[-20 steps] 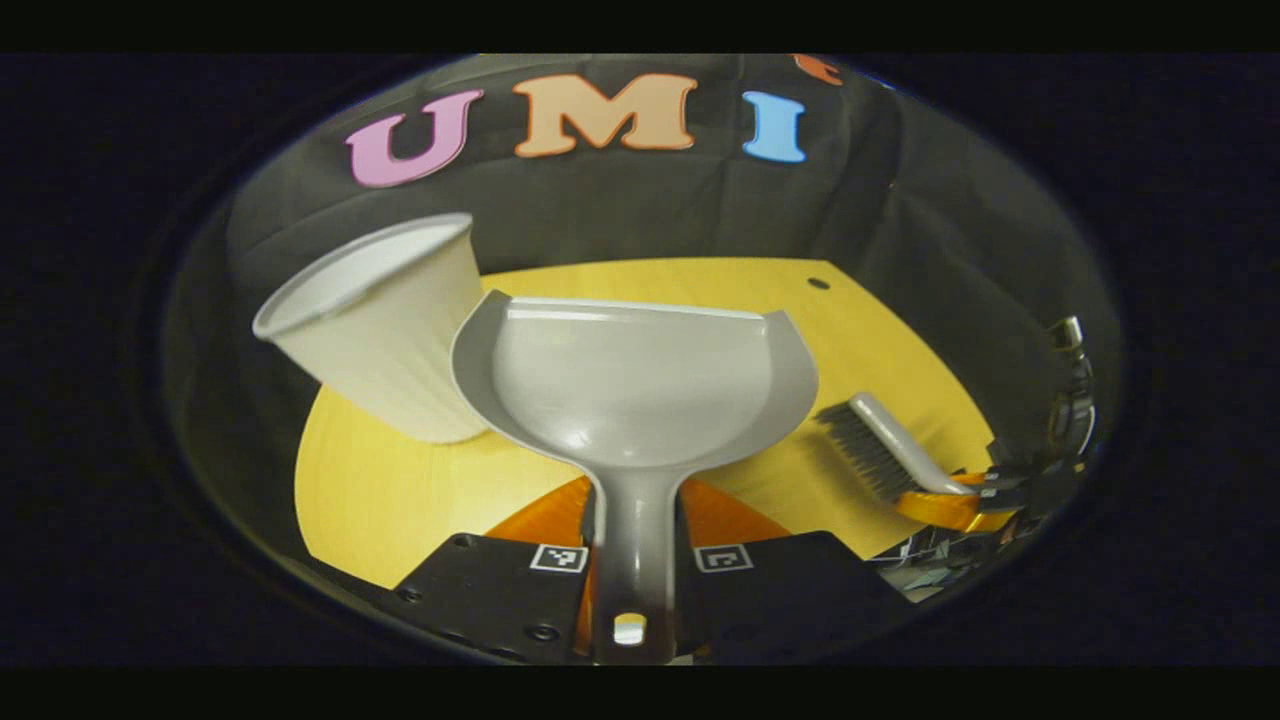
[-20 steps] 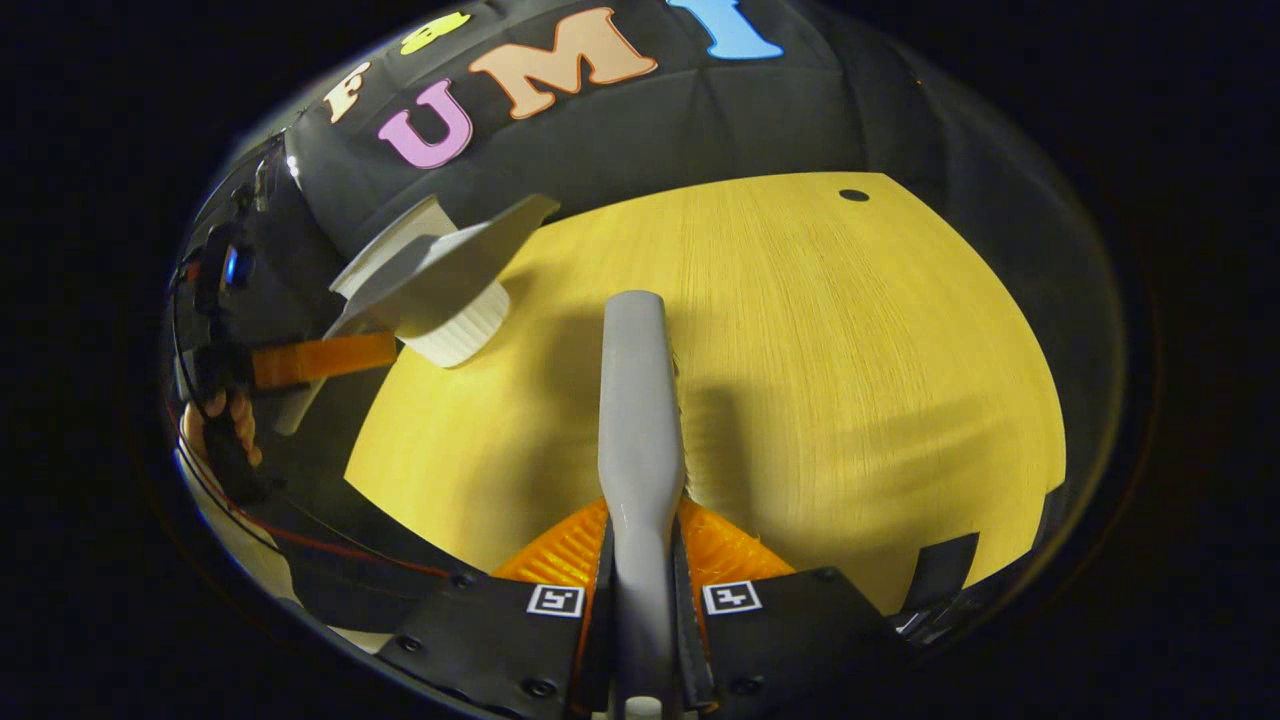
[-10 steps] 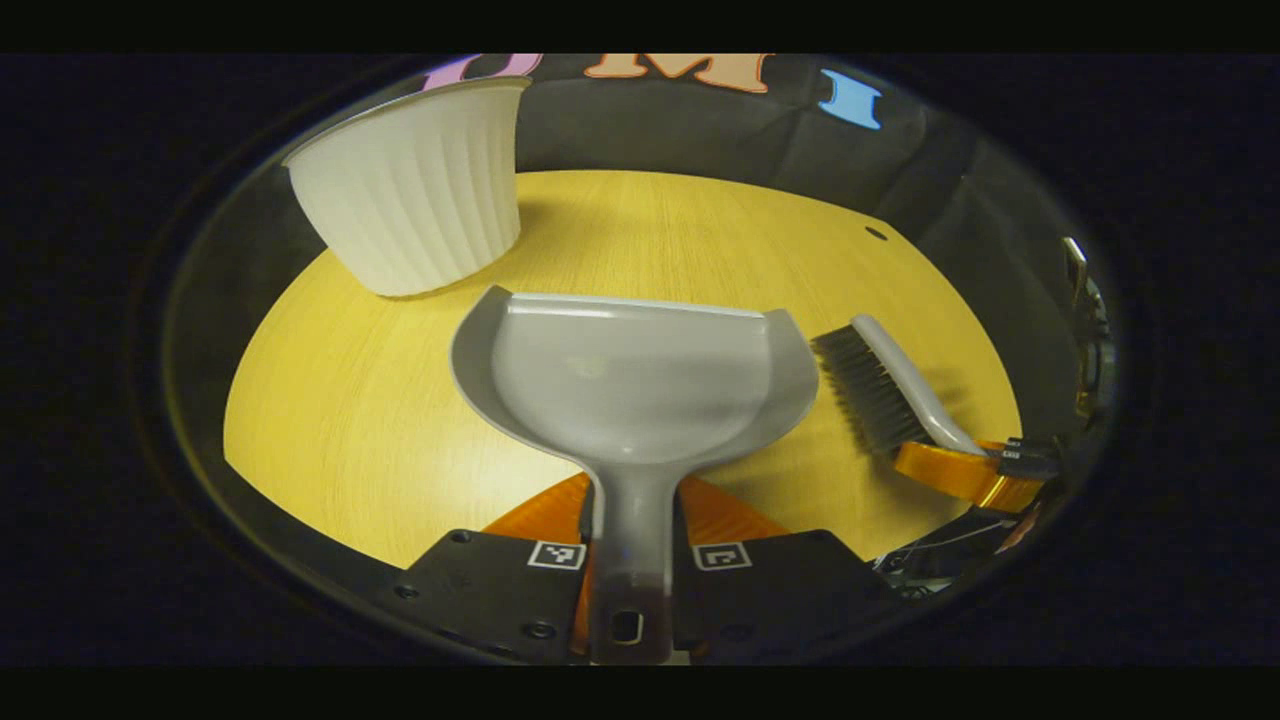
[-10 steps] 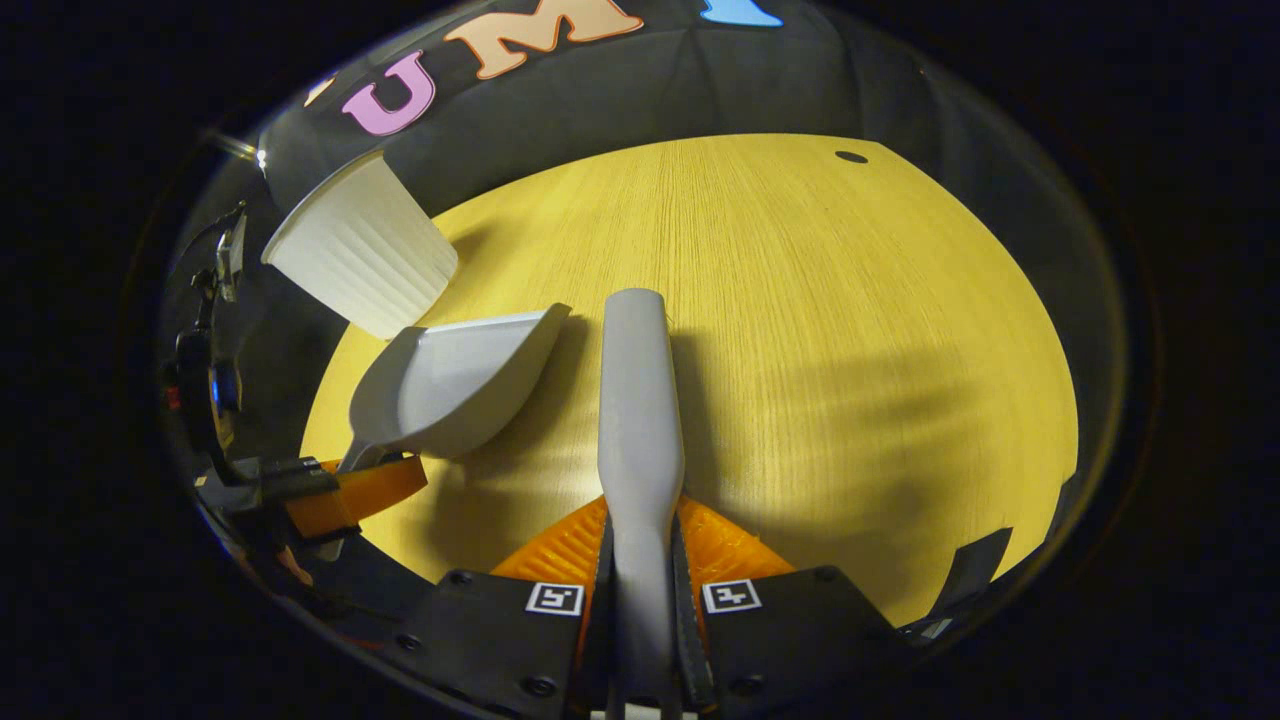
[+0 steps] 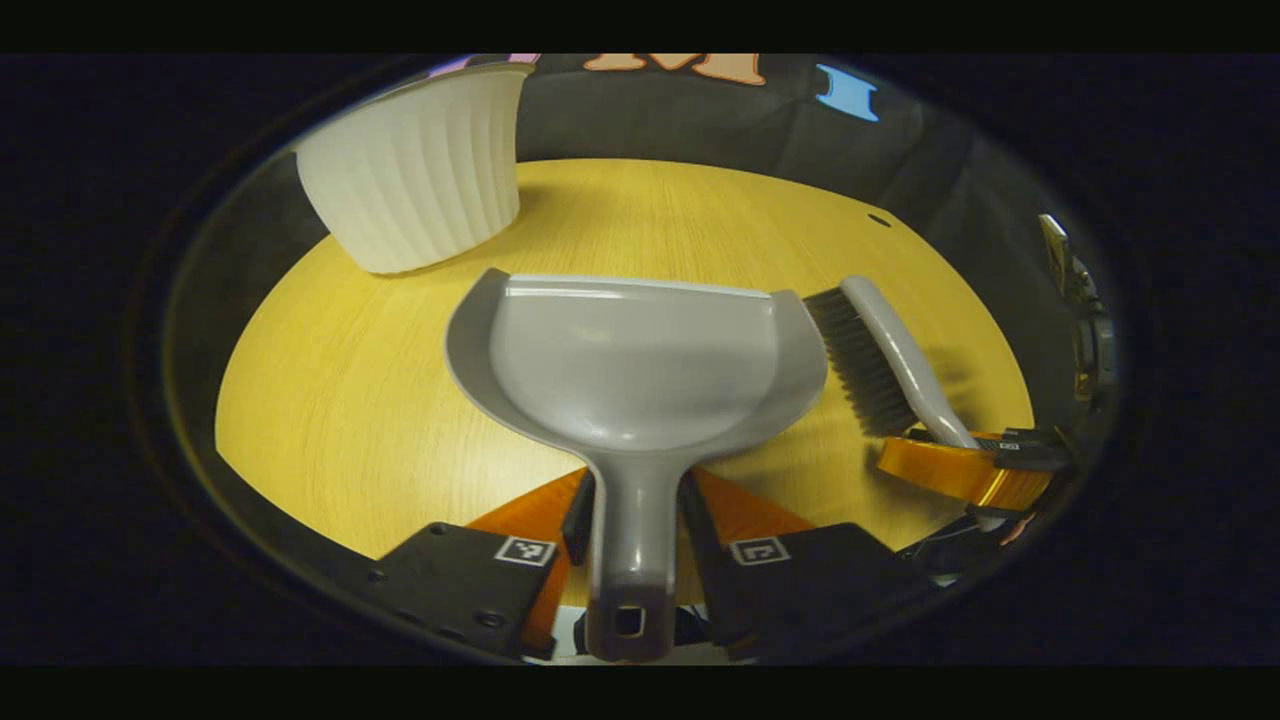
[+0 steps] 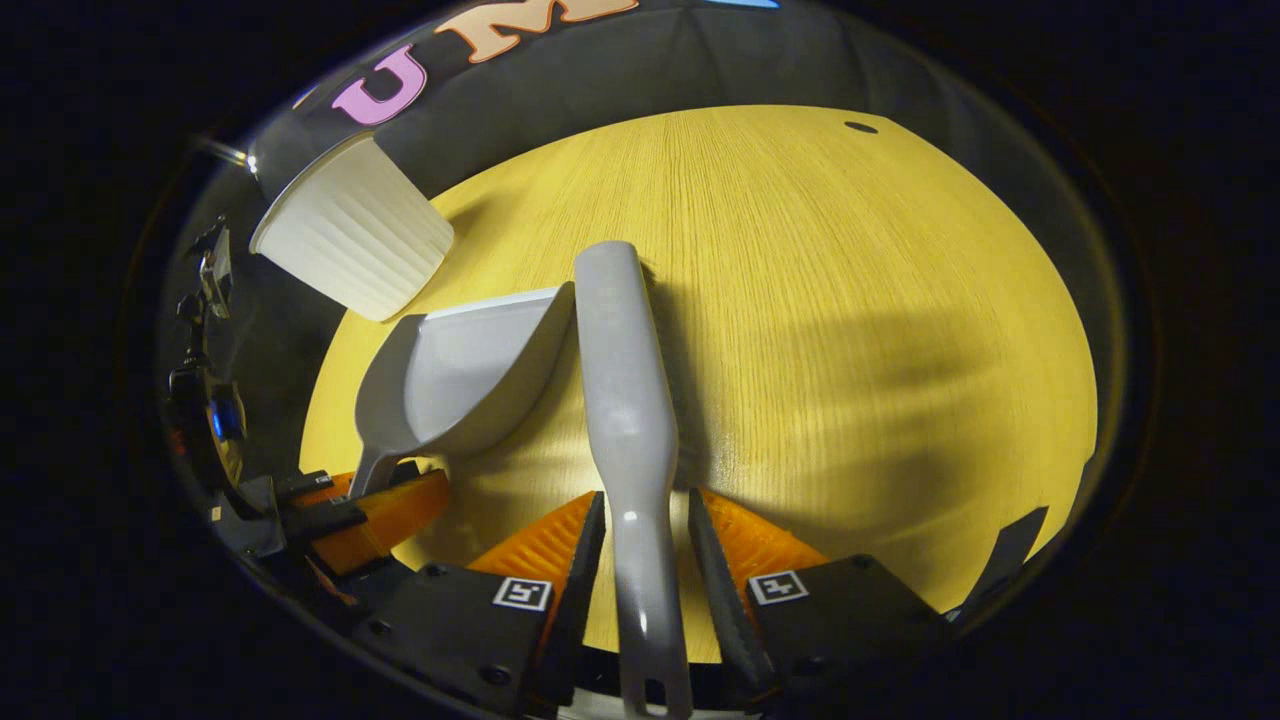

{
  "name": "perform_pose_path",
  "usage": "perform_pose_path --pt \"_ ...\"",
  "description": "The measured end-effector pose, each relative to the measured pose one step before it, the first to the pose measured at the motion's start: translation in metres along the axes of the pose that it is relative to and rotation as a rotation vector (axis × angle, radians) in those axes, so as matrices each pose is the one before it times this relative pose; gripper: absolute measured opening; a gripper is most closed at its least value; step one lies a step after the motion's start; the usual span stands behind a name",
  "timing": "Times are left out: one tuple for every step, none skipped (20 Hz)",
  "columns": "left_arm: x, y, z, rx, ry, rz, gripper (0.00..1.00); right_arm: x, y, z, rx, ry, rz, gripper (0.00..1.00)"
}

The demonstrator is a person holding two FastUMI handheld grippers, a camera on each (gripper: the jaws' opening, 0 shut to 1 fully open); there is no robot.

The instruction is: Pick up the small broom and dustpan from the desktop, sweep the trash into the dustpan with the broom, and then empty the trash into the garbage bin.

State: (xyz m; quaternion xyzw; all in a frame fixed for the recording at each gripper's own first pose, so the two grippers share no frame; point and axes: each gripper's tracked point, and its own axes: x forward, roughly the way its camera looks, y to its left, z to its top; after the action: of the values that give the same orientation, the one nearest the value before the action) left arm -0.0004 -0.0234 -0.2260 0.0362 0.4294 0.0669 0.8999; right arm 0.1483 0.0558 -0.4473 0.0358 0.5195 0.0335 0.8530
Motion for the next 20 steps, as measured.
perform_pose_path --pt "0.00054 0.00200 -0.00079 0.00231 -0.00668 0.00271 0.60 0.00203 0.00164 -0.00075 0.00223 0.00151 0.00962 0.50" --pt "-0.00087 0.00076 -0.00104 -0.00670 0.00150 -0.00231 0.76 -0.00097 0.00098 0.00110 0.00045 -0.00389 0.00506 0.59" --pt "-0.00238 -0.00014 -0.00150 -0.01162 -0.00291 -0.00152 0.79 -0.00104 -0.00002 0.00078 -0.00512 -0.00317 -0.00099 0.63" --pt "-0.00157 0.00060 -0.00039 -0.01062 -0.00539 -0.00003 0.83 -0.00022 0.00120 0.00141 -0.00289 -0.00484 0.00333 0.77" --pt "-0.00223 0.00203 0.00137 -0.00610 -0.00906 0.00724 0.86 -0.00018 0.00086 0.00236 0.00280 -0.00576 0.00700 0.83" --pt "-0.00292 0.00215 0.00256 -0.00044 -0.01437 0.01028 0.91 -0.00298 -0.00051 0.00167 0.00029 -0.00730 0.00470 0.98" --pt "-0.00602 0.00319 0.00393 0.00041 -0.01969 0.01713 0.93 -0.00410 -0.00161 0.00072 0.00387 -0.00981 0.00252 0.99" --pt "-0.00715 0.00192 0.00565 0.00032 -0.02587 0.00871 0.96 -0.00451 -0.00031 0.00329 0.00485 -0.01842 0.00089 0.99" --pt "-0.00499 0.00084 0.00784 -0.00396 -0.03312 0.00880 0.96 -0.00609 0.00154 0.00473 0.00512 -0.02194 -0.00027 0.99" --pt "-0.00996 0.00095 0.00993 -0.00562 -0.03397 0.00560 0.96 -0.00818 0.00128 0.00471 0.00475 -0.02648 0.00300 0.99" --pt "-0.01086 0.00094 0.01108 -0.00281 -0.04189 0.00396 0.96 -0.01021 0.00092 0.00737 0.00135 -0.03581 0.00858 1.00" --pt "-0.01141 0.00220 0.01439 -0.00145 -0.04663 0.00422 0.96 -0.01211 0.00392 0.01104 0.00074 -0.04906 0.01282 0.95" --pt "-0.01417 0.00172 0.01746 -0.00118 -0.06217 0.00347 0.96 -0.01564 0.00768 0.01247 -0.00613 -0.06513 0.02214 0.95" --pt "-0.01548 0.00232 0.02357 -0.00168 -0.07697 0.00352 0.96 -0.01668 0.00895 0.01826 -0.01209 -0.08517 0.02011 1.00" --pt "-0.01561 0.00109 0.02496 -0.00465 -0.08540 -0.00208 0.96 -0.01831 0.01039 0.01993 -0.02187 -0.09599 0.01615 0.99" --pt "-0.01345 -0.00147 0.02887 -0.01107 -0.08617 -0.00647 0.96 -0.01887 0.00966 0.02380 -0.03215 -0.10382 0.01094 0.99" --pt "-0.01198 -0.00248 0.02635 -0.01086 -0.08652 -0.01064 0.96 -0.01830 0.01165 0.02821 -0.03573 -0.10838 0.00764 0.99" --pt "-0.00723 -0.00321 0.02777 -0.00835 -0.08277 -0.00754 0.95 -0.01603 0.00872 0.02433 -0.03878 -0.10327 0.00346 0.98" --pt "-0.00774 -0.00032 0.02238 -0.00309 -0.07380 -0.00145 0.95 -0.01346 0.00913 0.02413 -0.04209 -0.08997 -0.00487 0.99" --pt "-0.00738 -0.00329 0.01947 0.00608 -0.06806 0.00091 0.94 -0.01107 0.00397 0.01601 -0.04187 -0.08068 -0.01278 0.99"
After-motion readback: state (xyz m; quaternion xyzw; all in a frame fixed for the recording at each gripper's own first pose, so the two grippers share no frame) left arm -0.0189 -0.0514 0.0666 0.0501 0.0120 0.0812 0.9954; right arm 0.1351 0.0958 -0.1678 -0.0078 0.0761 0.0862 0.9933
